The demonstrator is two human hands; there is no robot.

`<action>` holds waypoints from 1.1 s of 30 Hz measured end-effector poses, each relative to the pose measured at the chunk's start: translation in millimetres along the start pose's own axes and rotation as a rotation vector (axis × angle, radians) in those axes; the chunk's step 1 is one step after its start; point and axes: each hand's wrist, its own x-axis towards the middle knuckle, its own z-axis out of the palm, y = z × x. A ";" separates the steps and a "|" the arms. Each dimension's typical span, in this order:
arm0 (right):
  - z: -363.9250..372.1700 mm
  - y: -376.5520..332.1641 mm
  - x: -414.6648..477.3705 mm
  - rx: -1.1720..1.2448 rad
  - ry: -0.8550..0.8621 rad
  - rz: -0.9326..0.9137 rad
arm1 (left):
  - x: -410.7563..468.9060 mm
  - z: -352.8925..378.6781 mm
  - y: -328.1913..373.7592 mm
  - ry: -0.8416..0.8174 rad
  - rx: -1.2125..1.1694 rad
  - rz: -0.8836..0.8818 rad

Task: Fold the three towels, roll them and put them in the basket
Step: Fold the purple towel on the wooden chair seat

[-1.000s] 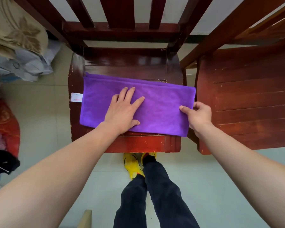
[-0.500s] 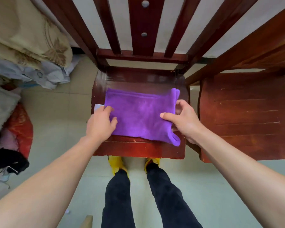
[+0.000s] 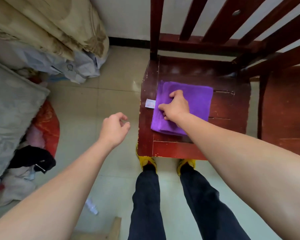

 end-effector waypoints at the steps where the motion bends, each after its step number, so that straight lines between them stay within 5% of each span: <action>1: 4.6 -1.0 -0.8 0.039 -0.062 0.002 | 2.9 -2.3 -1.8 -0.006 0.002 0.006; 4: -8.6 0.3 -2.7 0.261 -0.220 0.032 | 5.9 -0.8 6.9 -0.002 0.025 0.072; 9: -66.9 13.4 7.5 0.473 0.179 0.063 | -3.5 26.9 52.6 -0.055 0.159 0.426; 12: -81.5 17.3 19.3 0.478 0.169 0.093 | -5.8 54.2 77.4 -0.206 0.311 0.583; 18: -91.1 18.1 44.7 0.563 0.020 0.183 | 9.1 70.7 67.2 -0.324 0.488 0.500; 24: -78.8 47.9 -11.0 0.539 0.198 0.083 | 3.4 69.4 69.2 -0.345 0.498 0.452; 29: -58.5 121.3 -61.0 0.467 -0.017 0.259 | 5.2 70.1 75.6 -0.362 0.525 0.435; 33: -74.8 154.3 -62.6 0.297 0.094 0.337 | 2.9 67.9 81.1 -0.379 0.599 0.417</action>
